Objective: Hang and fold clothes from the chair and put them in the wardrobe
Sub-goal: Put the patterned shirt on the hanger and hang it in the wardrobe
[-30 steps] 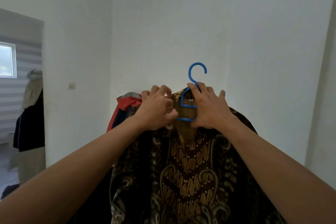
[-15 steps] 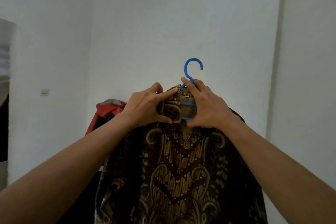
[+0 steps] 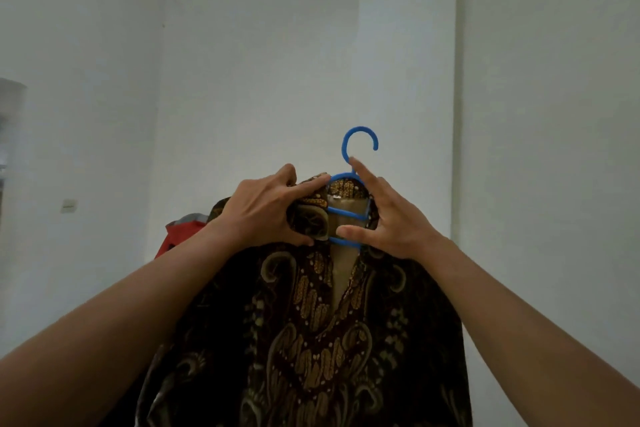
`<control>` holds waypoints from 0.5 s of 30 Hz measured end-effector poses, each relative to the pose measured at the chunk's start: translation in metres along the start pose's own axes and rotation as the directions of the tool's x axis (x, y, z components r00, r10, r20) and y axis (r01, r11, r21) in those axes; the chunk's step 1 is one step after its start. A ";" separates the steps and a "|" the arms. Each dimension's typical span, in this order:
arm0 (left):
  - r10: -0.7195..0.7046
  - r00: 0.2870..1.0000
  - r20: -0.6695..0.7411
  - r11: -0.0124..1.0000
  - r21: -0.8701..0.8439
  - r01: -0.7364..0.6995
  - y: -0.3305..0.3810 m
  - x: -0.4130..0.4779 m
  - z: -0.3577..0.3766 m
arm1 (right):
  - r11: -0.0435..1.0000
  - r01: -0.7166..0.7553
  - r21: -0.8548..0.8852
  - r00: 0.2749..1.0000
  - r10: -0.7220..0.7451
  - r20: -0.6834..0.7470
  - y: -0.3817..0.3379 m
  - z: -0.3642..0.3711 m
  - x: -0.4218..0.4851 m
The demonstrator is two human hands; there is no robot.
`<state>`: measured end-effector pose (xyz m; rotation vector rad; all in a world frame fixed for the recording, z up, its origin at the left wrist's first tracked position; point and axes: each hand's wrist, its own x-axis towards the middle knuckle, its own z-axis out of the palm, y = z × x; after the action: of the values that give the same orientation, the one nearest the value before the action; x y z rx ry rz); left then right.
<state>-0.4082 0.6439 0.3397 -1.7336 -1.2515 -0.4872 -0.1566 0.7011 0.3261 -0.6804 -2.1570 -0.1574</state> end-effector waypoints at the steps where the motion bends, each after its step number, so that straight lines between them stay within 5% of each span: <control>1: -0.005 1.000 -0.008 1.000 -0.014 0.005 0.005 -0.006 -0.010 | 1.000 0.002 0.000 1.000 -0.002 0.013 -0.009 -0.009 -0.010; 5: -0.007 0.999 -0.033 0.998 -0.066 0.005 0.025 -0.034 -0.047 | 0.981 0.032 -0.190 0.994 -0.011 0.108 -0.041 -0.036 -0.057; 10: 0.027 1.000 0.013 0.995 -0.095 -0.026 0.045 -0.062 -0.089 | 0.982 0.009 -0.187 0.971 0.036 0.237 -0.074 -0.068 -0.101; 15: 0.072 0.997 -0.031 0.986 -0.147 -0.076 0.059 -0.077 -0.128 | 0.966 -0.015 -0.257 0.977 0.068 0.201 -0.116 -0.106 -0.125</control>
<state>-0.3631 0.4908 0.3215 -1.8845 -1.1528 -0.5693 -0.0819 0.5157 0.3121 -0.9238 -2.3444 -0.3594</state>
